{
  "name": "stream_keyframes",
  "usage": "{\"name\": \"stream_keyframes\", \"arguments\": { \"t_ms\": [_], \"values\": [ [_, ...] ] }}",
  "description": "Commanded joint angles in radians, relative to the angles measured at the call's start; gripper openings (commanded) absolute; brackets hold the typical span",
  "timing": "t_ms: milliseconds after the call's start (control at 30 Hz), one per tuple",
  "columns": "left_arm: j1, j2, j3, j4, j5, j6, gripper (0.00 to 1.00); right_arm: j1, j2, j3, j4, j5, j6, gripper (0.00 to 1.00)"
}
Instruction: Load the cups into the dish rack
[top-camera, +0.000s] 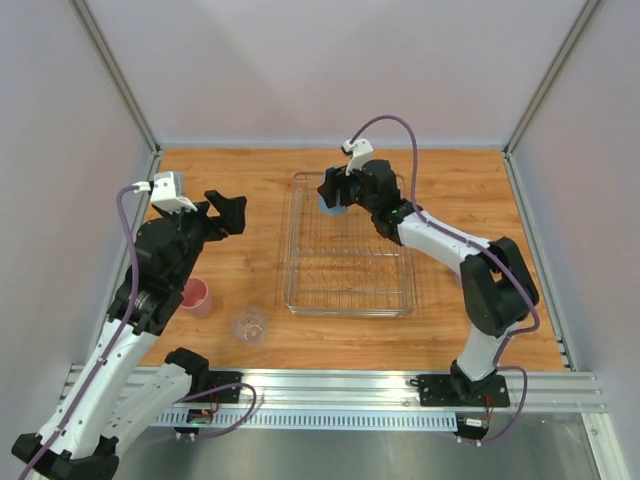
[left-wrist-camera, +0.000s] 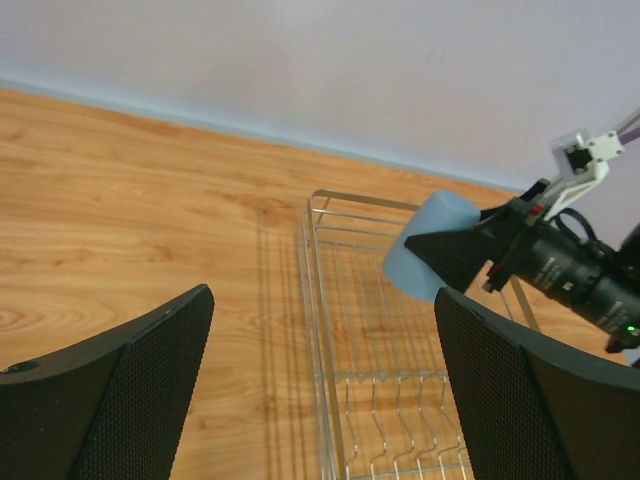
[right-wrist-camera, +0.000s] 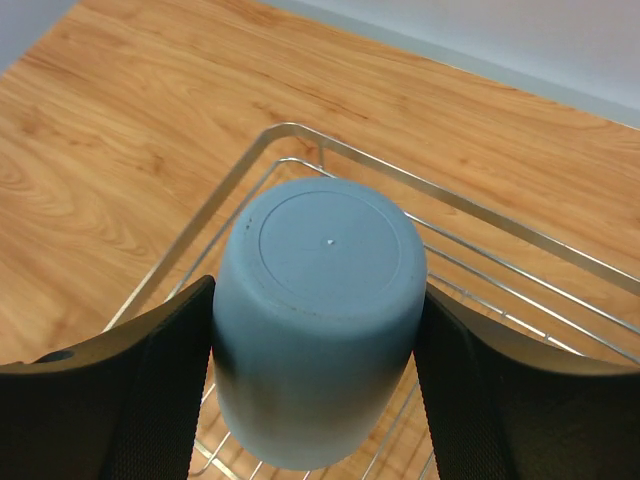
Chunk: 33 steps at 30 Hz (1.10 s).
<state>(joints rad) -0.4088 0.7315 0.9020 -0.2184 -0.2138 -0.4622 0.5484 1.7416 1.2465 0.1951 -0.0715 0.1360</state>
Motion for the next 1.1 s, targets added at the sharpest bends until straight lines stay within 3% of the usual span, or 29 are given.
{"name": "stream_keyframes", "arguments": {
  "t_ms": [0, 167, 467, 767, 833, 867, 933, 967, 1067],
  "values": [
    [0.007, -0.009, 0.000, -0.075, -0.027, 0.031, 1.00, 0.047, 0.074, 0.001, 0.257, 0.105, -0.175, 0.01],
    [0.008, -0.030, -0.018, -0.099, -0.051, 0.022, 1.00, 0.090, 0.174, -0.035, 0.461, 0.139, -0.253, 0.01],
    [0.008, -0.078, -0.021, -0.119, -0.094, 0.066, 1.00, 0.090, 0.370, 0.106, 0.484, 0.174, -0.256, 0.01],
    [0.010, -0.078, -0.021, -0.130, -0.098, 0.088, 1.00, 0.088, 0.443, 0.116, 0.592, 0.237, -0.262, 0.02],
    [0.010, -0.076, -0.021, -0.128, -0.096, 0.092, 1.00, 0.088, 0.452, 0.129, 0.581, 0.246, -0.250, 0.19],
    [0.010, -0.075, -0.021, -0.128, -0.098, 0.094, 1.00, 0.088, 0.450, 0.126, 0.581, 0.251, -0.246, 0.39],
    [0.008, -0.075, -0.020, -0.130, -0.096, 0.097, 1.00, 0.090, 0.438, 0.116, 0.586, 0.257, -0.240, 0.56],
    [0.010, -0.072, -0.020, -0.130, -0.095, 0.099, 1.00, 0.088, 0.431, 0.107, 0.583, 0.260, -0.236, 0.79],
    [0.008, -0.069, -0.020, -0.128, -0.101, 0.100, 1.00, 0.088, 0.397, 0.087, 0.549, 0.276, -0.225, 1.00]
  ]
}}
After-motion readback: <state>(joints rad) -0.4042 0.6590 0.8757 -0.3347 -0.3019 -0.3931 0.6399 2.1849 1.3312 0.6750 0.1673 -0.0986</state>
